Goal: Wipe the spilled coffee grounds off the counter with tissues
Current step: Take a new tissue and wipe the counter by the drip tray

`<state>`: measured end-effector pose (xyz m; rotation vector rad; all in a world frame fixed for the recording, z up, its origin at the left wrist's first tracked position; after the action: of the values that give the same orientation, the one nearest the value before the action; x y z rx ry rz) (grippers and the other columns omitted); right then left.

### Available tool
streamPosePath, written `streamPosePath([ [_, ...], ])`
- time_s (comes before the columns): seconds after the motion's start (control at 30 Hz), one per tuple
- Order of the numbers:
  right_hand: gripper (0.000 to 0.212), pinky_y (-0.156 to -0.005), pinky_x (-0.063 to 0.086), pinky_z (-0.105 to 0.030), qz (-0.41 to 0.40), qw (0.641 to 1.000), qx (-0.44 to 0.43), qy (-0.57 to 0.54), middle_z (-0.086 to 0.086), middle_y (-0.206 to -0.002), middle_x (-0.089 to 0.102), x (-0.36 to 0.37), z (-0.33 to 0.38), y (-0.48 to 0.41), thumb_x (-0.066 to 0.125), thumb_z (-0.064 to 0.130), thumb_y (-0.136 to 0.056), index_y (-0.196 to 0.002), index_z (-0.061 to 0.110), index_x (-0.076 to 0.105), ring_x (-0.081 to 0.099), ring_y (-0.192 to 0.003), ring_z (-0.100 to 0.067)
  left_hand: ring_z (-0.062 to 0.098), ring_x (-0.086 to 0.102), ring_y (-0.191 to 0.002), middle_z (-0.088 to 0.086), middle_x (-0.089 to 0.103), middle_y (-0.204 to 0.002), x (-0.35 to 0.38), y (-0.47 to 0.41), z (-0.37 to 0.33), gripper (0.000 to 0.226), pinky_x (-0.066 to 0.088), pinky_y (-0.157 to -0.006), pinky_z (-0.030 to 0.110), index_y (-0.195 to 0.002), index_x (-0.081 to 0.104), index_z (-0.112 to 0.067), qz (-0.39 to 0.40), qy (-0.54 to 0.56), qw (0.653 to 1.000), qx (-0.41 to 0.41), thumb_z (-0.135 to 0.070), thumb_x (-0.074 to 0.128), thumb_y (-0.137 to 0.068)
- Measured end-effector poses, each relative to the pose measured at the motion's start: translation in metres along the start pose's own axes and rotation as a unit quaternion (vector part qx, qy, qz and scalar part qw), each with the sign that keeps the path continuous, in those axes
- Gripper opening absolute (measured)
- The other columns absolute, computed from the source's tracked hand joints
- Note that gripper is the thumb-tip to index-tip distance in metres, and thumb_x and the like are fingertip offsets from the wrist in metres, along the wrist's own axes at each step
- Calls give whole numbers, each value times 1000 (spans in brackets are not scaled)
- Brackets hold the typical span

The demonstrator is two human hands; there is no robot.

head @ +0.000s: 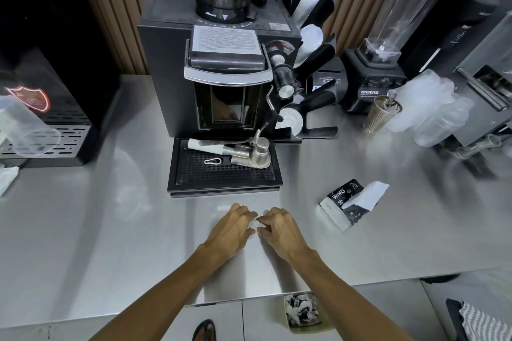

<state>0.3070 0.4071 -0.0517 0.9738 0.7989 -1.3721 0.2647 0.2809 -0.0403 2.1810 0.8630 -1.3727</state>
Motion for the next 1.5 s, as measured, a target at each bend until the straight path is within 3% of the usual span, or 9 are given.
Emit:
streamPosePath([
  [0.3,17,-74,47,-29,-30,999,5,-11,-3,-84,62,4,1,-2,55,22,-88,-86,15,70,53,-85,-17,16,41,-104,-4,53,-117,-2,-3,5,29,30,-97,21,-122,62,-22,-13,-22,999,27,-33,45,-100],
  [0.5,18,-72,48,-31,-47,999,15,-22,-3,-85,61,8,4,1,50,20,-88,-83,12,65,53,-84,-19,19,49,-96,-3,57,-105,-1,-2,7,23,43,-88,28,-110,68,-20,-35,-62,996,45,-33,58,-94],
  [0.7,10,-79,46,-25,-3,997,19,-80,-1,-90,62,8,-1,8,60,15,-92,-96,13,69,55,-86,-16,18,51,-89,-5,57,-95,-5,-2,8,17,47,-80,28,-98,70,-21,-40,-76,994,70,-33,66,-87],
  [0.83,12,-68,46,-32,-4,995,34,-91,-6,-69,59,-4,5,7,61,2,-87,-74,2,61,51,-65,-20,16,50,-86,-6,56,-91,-7,-3,10,16,46,-78,25,-93,72,-22,-29,-61,995,71,-35,69,-84],
  [0.9,16,-67,47,-33,-11,992,56,-110,-5,-65,62,-6,4,4,64,4,-85,-69,4,60,52,-63,-21,18,50,-93,-3,59,-96,-8,-4,11,21,44,-85,26,-101,72,-18,-18,-43,996,75,-33,62,-91],
  [1.0,25,-63,45,-29,-3,993,62,-97,4,-56,49,-6,5,2,67,10,-84,-62,10,55,44,-57,-14,18,45,-105,1,61,-104,-6,-6,13,28,39,-91,22,-113,68,-13,-6,-8,998,66,-30,51,-99],
  [1.17,13,-68,45,-27,0,996,67,-63,1,-70,59,-4,10,-3,69,21,-83,-72,14,70,51,-69,-14,18,45,-108,3,62,-106,1,-10,14,27,39,-93,24,-111,67,-13,29,-45,996,70,-23,44,-103],
  [1.37,16,-68,40,-24,-13,997,76,-21,-1,-76,59,-6,17,-4,63,24,-85,-75,13,68,47,-73,-14,18,44,-104,5,60,-105,2,-12,19,28,39,-81,21,-104,66,-9,71,-39,994,80,4,44,-93],
  [1.5,17,-74,37,-20,-25,998,57,16,-1,-86,58,-5,24,-4,57,24,-91,-90,13,70,50,-88,-16,18,44,-98,3,62,-94,-1,-15,23,28,35,-73,19,-99,71,-13,62,-28,994,83,-1,46,-94],
])
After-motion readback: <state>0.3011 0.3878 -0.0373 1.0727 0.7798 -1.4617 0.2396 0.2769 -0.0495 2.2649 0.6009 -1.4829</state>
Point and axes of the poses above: each hand's wrist, its own y-axis away from the middle knuckle, its own x-axis out of the palm, z = x × y, the point moved 4 cm from there along -y, towards the middle knuckle
